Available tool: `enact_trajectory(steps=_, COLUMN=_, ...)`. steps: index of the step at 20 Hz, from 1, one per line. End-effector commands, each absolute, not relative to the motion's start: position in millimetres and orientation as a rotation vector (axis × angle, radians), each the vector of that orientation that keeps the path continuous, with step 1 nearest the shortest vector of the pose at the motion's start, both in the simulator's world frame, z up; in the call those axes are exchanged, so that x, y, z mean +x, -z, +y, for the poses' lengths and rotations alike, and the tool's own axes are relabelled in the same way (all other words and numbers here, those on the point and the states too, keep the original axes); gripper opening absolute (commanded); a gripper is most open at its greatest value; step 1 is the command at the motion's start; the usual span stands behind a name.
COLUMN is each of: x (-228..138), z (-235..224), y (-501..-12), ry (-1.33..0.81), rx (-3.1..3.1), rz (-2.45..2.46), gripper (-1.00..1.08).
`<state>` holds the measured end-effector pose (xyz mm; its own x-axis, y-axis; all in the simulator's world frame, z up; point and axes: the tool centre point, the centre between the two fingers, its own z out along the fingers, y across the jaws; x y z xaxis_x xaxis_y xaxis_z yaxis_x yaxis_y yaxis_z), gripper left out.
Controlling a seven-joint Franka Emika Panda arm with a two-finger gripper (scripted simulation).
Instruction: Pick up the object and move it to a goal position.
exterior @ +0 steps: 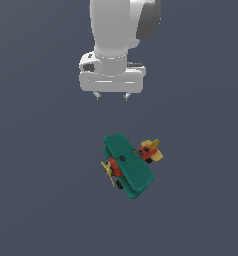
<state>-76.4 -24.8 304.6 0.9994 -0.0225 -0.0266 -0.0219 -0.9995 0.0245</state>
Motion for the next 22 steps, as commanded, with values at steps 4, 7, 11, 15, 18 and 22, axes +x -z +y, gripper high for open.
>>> enact_trajectory(steps=4, x=-76.4, z=-23.4, y=-304.0, ry=0.045, rx=3.116, rz=-0.026, gripper=0.28)
enact_trajectory(steps=7, x=-76.4, z=-19.9, y=-303.0, ry=0.052, rx=3.112, rz=-0.003, gripper=0.28)
enact_trajectory(steps=11, x=-75.8, z=-17.4, y=-304.6, ry=0.052, rx=3.108, rz=0.024, gripper=0.28)
enact_trajectory(steps=15, x=-74.4, z=-17.7, y=-310.1, ry=0.039, rx=3.102, rz=0.046, gripper=0.28)
enact_trajectory(steps=18, x=-72.7, z=-18.1, y=-317.1, ry=0.022, rx=3.095, rz=0.074, gripper=0.28)
enact_trajectory(steps=22, x=-69.7, z=-18.7, y=-330.6, ry=-0.010, rx=3.078, rz=0.127, gripper=0.28)
